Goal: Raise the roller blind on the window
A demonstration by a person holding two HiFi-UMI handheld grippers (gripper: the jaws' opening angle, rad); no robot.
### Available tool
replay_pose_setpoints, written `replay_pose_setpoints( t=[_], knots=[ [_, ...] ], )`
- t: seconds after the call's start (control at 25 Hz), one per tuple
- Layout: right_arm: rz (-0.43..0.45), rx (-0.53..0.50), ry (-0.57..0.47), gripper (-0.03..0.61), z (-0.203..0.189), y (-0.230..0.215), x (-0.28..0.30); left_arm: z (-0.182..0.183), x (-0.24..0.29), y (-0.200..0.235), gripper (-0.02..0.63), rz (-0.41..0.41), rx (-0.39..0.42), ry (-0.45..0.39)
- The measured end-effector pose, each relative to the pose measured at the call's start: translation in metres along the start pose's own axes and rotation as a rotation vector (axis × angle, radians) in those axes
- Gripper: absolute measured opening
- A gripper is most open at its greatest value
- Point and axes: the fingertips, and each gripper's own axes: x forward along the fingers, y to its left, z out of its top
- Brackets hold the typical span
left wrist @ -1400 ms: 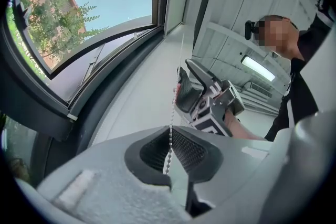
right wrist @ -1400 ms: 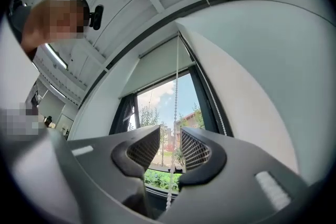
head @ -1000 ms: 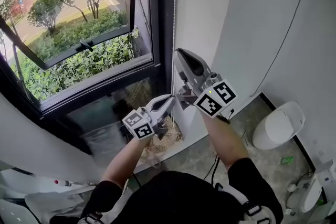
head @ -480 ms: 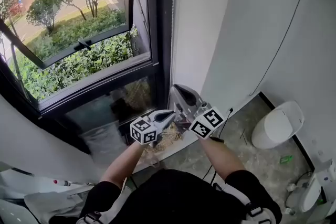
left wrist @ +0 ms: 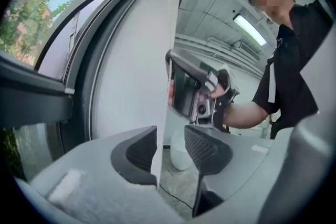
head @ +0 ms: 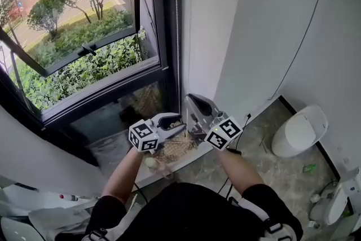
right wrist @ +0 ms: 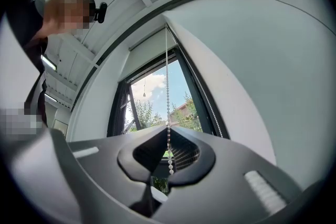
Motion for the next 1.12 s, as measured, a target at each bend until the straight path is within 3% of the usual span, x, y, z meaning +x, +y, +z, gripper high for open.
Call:
replay_pose_setpoints(
  t=[0.08,0.32,0.48,0.76,0.92,1.0,1.12],
  knots=[
    [0.005,0.004,-0.002,0.015,0.001,0.001,-0.001,0.040,-0.010,-0.001,0.169,-0.034,0.036,-0.061],
    [0.019,0.017,0.000,0.015,0.000,0.007,-0.001,0.204,-0.019,-0.021,0.169,-0.082,0.169,-0.312],
    [0.019,0.014,0.004,0.015,0.002,0.007,-0.002,0.275,-0.010,-0.021,0.169,-0.116,0.123,-0.425],
    [0.014,0.018,0.007,0.015,0.001,0.005,-0.006,0.295,0.001,-0.012,0.153,-0.117,0.019,-0.510],
    [0.018,0.019,0.003,0.015,0.004,0.007,-0.007,0.292,0.010,-0.017,0.152,-0.099,0.055,-0.491],
    [0.017,0.025,0.000,0.016,0.003,0.007,-0.007,0.295,0.005,-0.016,0.071,-0.096,0.059,-0.522],
    [0.020,0.030,0.002,0.016,0.001,0.007,-0.006,0.299,-0.002,-0.014,0.033,-0.102,0.044,-0.572]
  ],
)
